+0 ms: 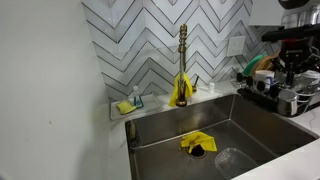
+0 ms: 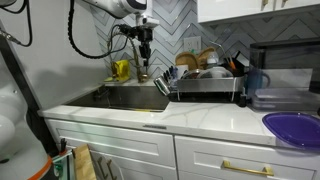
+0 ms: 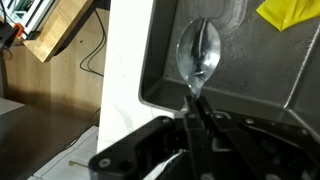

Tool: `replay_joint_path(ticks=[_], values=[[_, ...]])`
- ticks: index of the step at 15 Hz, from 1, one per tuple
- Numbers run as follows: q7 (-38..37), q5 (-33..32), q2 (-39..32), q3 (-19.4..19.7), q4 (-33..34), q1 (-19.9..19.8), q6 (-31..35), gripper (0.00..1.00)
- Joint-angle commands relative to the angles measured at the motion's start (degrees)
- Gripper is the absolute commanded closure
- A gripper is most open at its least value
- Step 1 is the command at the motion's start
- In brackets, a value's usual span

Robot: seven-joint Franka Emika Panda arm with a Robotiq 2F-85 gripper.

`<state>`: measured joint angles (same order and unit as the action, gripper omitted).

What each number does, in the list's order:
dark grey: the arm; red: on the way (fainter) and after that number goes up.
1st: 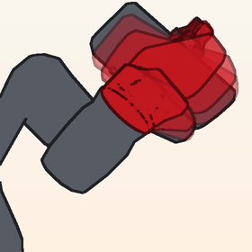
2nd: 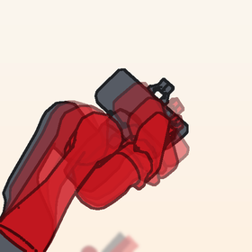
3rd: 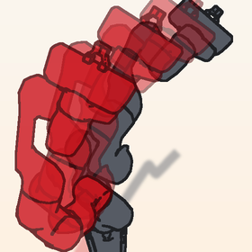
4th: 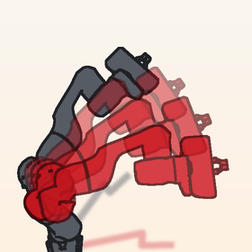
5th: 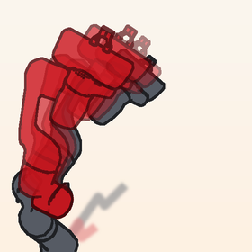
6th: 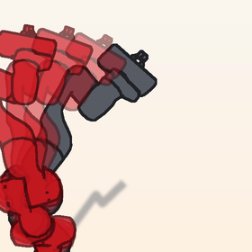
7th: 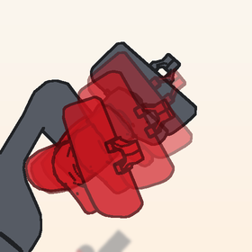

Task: Put the silver spoon under the running faucet then place it back on the counter.

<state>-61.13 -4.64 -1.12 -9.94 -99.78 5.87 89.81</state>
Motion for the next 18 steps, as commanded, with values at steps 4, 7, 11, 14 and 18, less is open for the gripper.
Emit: replay_joint_path(ticks=[4,7,11,14,18], values=[[3.03,0.58,-0.29,-1.03,-0.38,3.13,4.23,0.98],[4.46,3.53,-1.26,-3.28,-0.31,6.12,7.54,0.98],[5.61,5.26,-3.92,-5.78,0.3,9.67,9.38,0.98],[5.09,4.31,-4.02,-5.69,0.36,10.76,9.48,0.94],[6.51,4.43,-5.11,-5.75,0.38,11.3,10.5,0.98]])
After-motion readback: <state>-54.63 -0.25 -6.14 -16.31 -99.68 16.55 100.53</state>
